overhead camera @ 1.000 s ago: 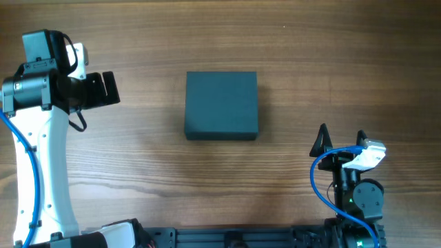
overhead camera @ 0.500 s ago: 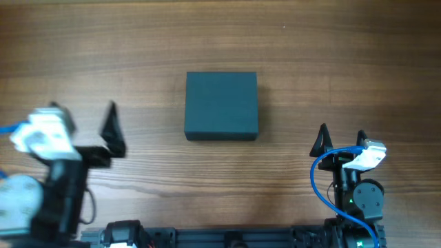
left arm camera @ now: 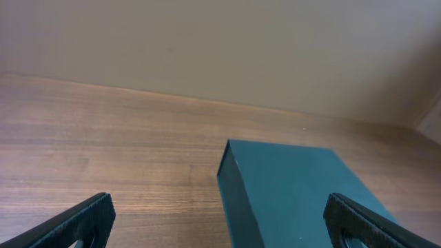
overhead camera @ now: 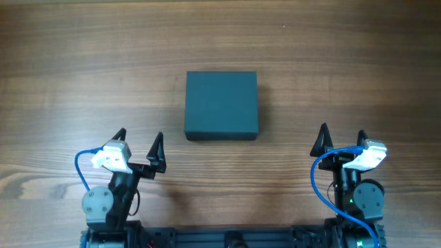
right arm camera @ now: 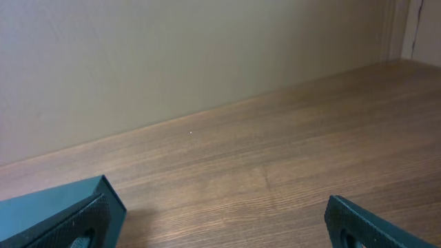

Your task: Pack container

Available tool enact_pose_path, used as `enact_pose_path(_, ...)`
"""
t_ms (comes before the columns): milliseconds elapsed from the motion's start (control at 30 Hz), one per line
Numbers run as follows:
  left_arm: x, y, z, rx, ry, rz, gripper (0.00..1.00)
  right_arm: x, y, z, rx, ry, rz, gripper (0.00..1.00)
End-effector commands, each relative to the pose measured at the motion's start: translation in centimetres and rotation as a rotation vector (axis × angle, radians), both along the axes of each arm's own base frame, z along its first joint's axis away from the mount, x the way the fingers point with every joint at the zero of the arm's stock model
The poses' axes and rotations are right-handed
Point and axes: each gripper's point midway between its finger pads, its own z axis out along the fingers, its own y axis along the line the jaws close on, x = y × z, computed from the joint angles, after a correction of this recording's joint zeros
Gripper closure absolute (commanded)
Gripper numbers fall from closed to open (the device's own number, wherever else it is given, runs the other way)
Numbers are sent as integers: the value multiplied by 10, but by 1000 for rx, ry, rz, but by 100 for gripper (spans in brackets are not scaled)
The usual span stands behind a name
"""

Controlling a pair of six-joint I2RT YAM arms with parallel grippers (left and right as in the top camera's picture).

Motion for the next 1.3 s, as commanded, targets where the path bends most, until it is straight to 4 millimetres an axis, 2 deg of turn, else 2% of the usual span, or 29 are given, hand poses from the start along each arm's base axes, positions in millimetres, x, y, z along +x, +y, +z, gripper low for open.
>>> enact_pose_path(0, 2, 8, -16, -14, 25, 49, 1, -1, -3, 3, -16, -13, -12, 0)
enact_pose_path(67, 1, 11, -24, -12, 53, 67, 0, -1, -3, 3, -17, -13, -12, 0)
enact_pose_path(267, 3, 20, -26, -6, 61, 119, 0, -1, -3, 3, -16, -13, -12, 0)
enact_pose_path(1267, 3, 20, -29, -6, 71, 119, 0, -1, -3, 3, -17, -13, -12, 0)
